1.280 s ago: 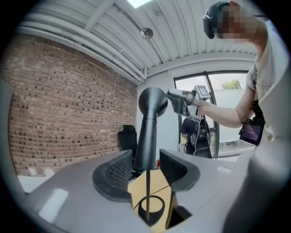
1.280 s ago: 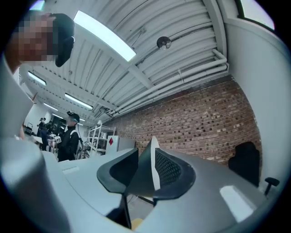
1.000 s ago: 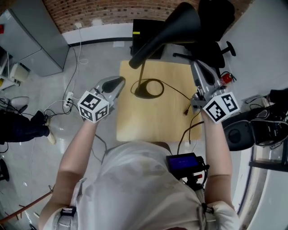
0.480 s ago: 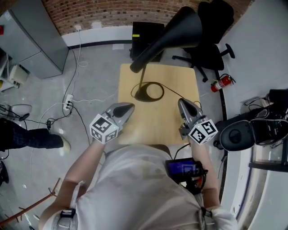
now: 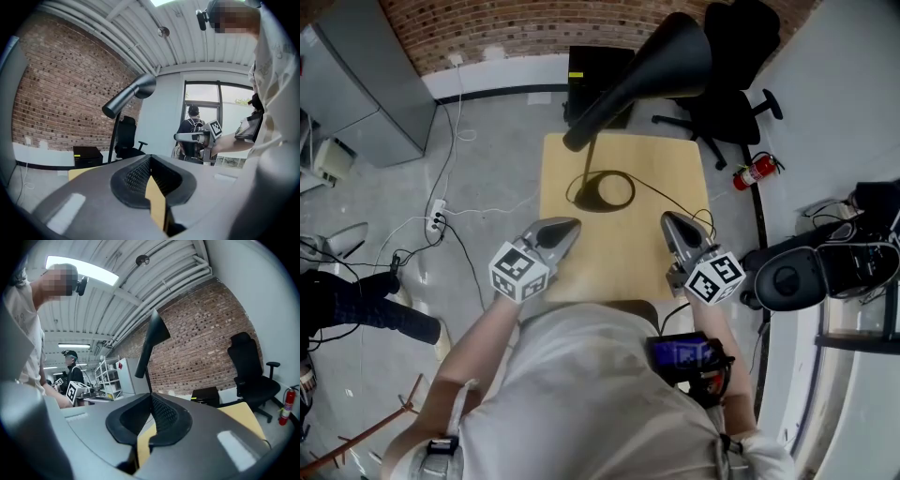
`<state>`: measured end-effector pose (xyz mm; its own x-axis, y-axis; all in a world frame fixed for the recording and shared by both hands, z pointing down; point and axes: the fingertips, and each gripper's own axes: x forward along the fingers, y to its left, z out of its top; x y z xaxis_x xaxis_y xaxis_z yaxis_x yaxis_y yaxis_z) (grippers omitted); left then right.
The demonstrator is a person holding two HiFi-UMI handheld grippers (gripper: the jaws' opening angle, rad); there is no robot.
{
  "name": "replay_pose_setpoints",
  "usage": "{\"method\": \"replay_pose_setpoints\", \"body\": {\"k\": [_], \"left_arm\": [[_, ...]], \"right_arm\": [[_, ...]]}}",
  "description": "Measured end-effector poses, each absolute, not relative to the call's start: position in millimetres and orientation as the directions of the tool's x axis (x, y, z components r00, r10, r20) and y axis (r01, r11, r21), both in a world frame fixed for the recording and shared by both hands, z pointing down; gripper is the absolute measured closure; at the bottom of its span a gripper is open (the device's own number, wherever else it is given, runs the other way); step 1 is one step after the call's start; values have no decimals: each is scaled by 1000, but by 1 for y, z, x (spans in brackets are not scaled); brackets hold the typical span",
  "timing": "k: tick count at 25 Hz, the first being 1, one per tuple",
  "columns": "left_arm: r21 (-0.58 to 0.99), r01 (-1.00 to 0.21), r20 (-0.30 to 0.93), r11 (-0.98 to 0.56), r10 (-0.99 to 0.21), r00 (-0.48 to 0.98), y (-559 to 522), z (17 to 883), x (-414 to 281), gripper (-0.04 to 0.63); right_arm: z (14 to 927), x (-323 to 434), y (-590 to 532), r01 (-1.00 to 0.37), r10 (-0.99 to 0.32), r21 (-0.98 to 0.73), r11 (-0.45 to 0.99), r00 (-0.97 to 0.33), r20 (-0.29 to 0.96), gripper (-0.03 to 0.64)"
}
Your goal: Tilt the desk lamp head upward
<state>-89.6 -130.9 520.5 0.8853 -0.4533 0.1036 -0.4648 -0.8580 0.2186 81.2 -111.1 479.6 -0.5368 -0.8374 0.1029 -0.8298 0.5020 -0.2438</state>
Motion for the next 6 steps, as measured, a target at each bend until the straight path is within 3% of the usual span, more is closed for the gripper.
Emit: {"method": "replay_pose_setpoints", "body": {"k": [6], "left_arm": [[220, -459, 109, -861, -446, 889, -138, 524, -93, 594]], "right_arm": [[483, 82, -120, -841, -849, -241, 483, -518, 106, 604]]}}
